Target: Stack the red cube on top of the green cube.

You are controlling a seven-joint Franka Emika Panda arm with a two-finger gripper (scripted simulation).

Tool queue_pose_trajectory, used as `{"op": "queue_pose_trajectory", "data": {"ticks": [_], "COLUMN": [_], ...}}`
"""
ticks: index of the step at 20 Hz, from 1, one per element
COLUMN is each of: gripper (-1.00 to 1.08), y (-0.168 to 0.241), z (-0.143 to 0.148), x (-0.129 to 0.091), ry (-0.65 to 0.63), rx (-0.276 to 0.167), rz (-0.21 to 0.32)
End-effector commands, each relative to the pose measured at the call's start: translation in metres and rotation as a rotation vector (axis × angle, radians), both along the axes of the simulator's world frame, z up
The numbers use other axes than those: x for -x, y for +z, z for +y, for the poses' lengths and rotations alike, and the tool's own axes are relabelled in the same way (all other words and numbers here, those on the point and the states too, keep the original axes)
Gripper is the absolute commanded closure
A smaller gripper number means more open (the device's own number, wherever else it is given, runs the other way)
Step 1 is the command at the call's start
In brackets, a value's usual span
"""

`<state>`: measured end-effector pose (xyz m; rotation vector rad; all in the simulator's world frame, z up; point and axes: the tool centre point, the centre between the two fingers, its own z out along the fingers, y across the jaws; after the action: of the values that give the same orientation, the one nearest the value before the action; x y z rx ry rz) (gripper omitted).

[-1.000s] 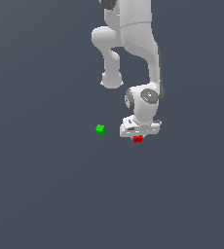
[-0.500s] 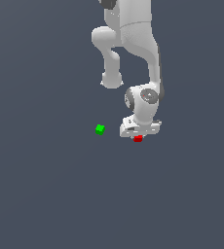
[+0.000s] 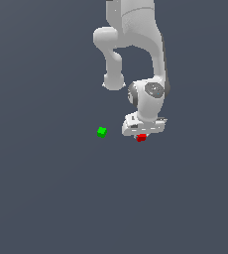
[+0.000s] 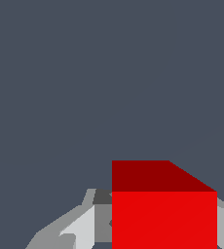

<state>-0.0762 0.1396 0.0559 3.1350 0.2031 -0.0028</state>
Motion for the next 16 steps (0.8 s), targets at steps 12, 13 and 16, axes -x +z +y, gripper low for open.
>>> {"op": "queue_pose_trajectory", "data": {"ticks": [12,13,16], "gripper": [1.08,1.08,1.08], "y": [0.060,0.060,0.059], "z": [0.000,0.000,-0.001], "x": [-0.001,-0.001,0.000], "ry": [0.000,0.000,0.000], "rx": [0.000,0.000,0.000], "rz": [-0.001,-0.001,-0.002]}}
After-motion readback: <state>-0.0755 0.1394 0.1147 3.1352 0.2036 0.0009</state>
